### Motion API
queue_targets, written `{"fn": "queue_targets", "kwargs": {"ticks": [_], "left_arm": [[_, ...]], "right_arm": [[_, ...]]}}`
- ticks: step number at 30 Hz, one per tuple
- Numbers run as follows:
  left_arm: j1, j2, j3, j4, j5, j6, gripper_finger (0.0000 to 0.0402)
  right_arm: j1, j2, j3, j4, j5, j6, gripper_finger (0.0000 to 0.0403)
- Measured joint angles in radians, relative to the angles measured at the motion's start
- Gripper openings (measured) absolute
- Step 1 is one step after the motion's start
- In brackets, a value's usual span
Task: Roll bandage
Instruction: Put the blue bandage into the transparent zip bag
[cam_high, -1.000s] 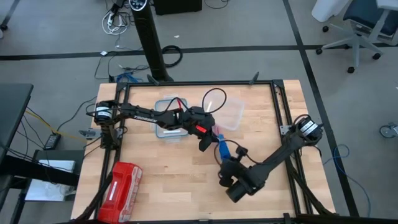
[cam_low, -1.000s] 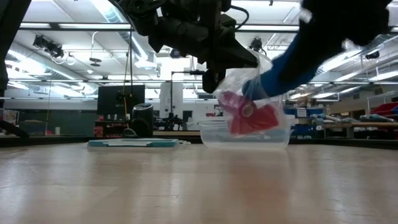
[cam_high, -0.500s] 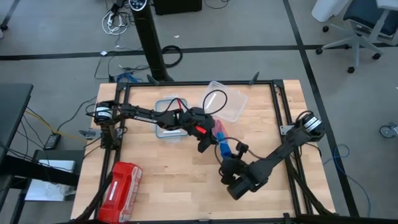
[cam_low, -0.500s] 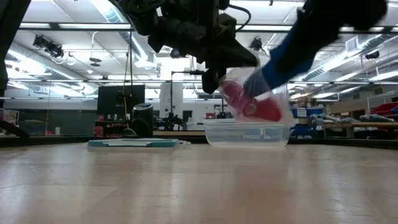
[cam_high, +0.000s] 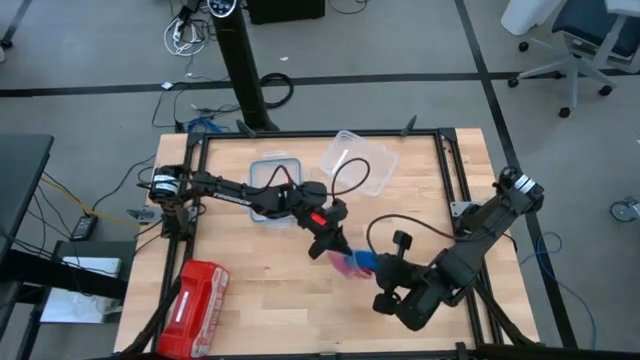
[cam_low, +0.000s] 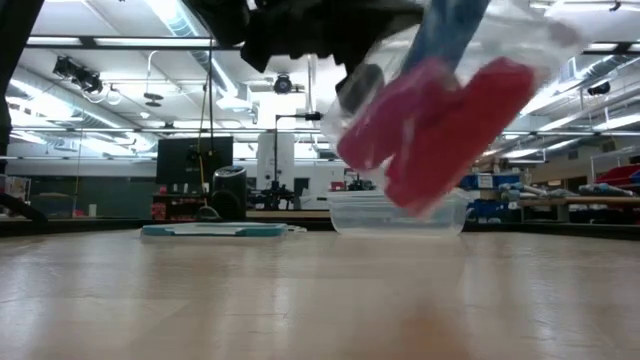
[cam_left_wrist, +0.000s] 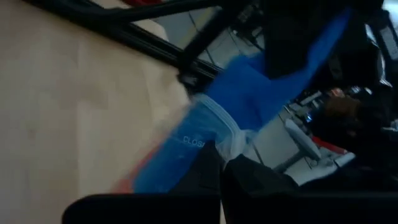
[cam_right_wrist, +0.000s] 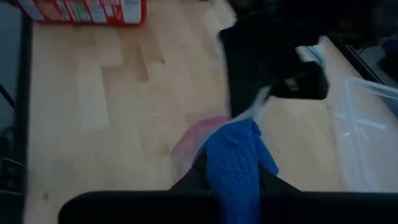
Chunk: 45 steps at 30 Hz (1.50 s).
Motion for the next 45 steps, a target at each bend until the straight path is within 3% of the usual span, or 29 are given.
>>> {"fn": "queue_targets", "kwargs": {"ticks": [3, 14, 17, 26, 33, 40, 42, 45], "left_arm": [[-0.023, 0.000, 0.000, -0.026, -0.003, 0.001, 0.0000], [-0.050, 0.012, -0.001, -0.064, -0.154, 0.098, 0.0000], [-0.055, 0.042, -0.001, -0.007, -0.158, 0.108, 0.0000], [-0.056, 0.090, -0.047, -0.034, -0.188, 0.172, 0.0000], [-0.033, 0.088, -0.070, -0.014, -0.212, 0.189, 0.0000], [-0.009, 0.087, -0.071, -0.004, -0.213, 0.176, 0.0000], [-0.007, 0.087, -0.071, -0.009, -0.213, 0.160, 0.0000], [0.003, 0.087, -0.071, 0.002, -0.216, 0.138, 0.0000]], "right_arm": [[-0.004, 0.003, 0.000, -0.003, -0.018, 0.012, 0.0000], [-0.064, 0.004, -0.001, -0.002, -0.243, 0.045, 0.0000], [-0.065, 0.004, -0.001, 0.000, -0.233, 0.046, 0.0000], [-0.088, 0.004, -0.003, 0.004, -0.241, 0.047, 0.0000], [-0.141, 0.004, -0.083, 0.165, -0.294, -0.019, 0.0000], [-0.121, 0.005, -0.102, 0.183, -0.134, -0.041, 0.0000], [-0.124, 0.018, -0.117, 0.185, -0.152, -0.036, 0.0000], [-0.149, 0.064, -0.130, 0.206, -0.300, -0.049, 0.0000]]}}
